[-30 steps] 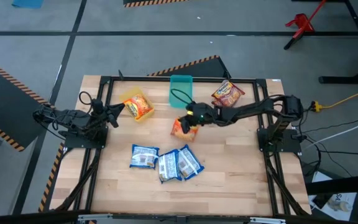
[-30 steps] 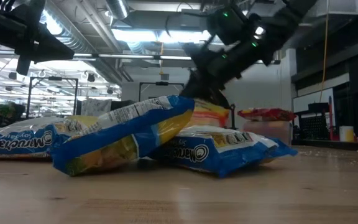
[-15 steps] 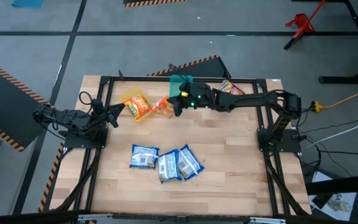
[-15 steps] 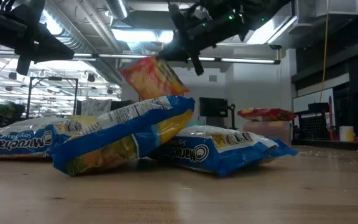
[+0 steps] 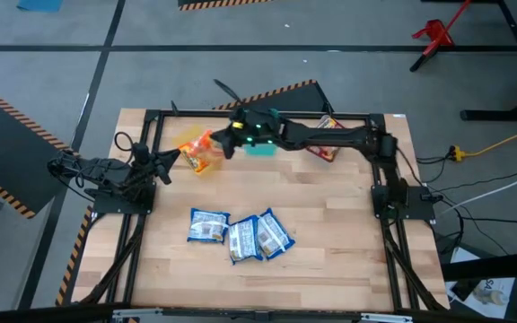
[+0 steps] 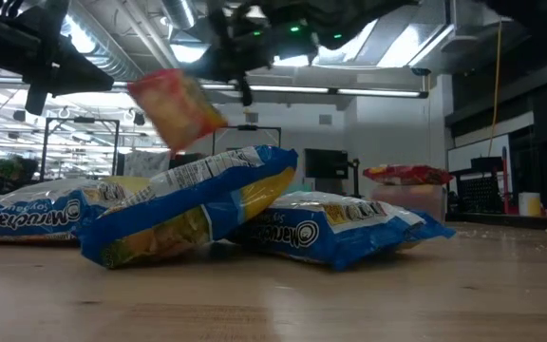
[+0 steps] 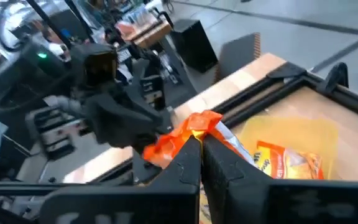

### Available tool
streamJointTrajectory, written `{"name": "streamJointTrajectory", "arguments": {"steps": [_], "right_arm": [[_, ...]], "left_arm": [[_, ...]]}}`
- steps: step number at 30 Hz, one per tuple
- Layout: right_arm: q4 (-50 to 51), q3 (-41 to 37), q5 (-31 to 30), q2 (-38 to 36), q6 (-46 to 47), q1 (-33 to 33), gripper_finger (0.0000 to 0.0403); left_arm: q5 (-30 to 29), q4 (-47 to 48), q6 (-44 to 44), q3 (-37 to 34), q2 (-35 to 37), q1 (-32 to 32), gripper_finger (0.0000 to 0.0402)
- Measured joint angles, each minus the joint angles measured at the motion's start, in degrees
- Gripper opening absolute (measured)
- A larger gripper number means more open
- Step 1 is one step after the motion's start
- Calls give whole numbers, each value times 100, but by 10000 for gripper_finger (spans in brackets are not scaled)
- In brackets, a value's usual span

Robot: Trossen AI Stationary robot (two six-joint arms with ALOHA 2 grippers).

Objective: Sort Maruchan noodles
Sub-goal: Put the orange noodle pack into the yellow bin

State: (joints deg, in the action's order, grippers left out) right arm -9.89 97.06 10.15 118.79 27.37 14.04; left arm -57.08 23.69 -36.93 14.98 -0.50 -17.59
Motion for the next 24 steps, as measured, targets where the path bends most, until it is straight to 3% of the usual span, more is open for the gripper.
{"name": "streamJointTrajectory", "arguments": {"steps": [8,15,24], "right_arm": [[577,1556,-194,1082,-32,-1,0],[568,1759,-182,1545,341,68,0],[290,1763,31,1630,872,94,0]], "left_arm": [[152,29,4,0,0,-1,44],[163,67,7,1,1,0,44],[227,93,7,-1,1,-1,44]]}}
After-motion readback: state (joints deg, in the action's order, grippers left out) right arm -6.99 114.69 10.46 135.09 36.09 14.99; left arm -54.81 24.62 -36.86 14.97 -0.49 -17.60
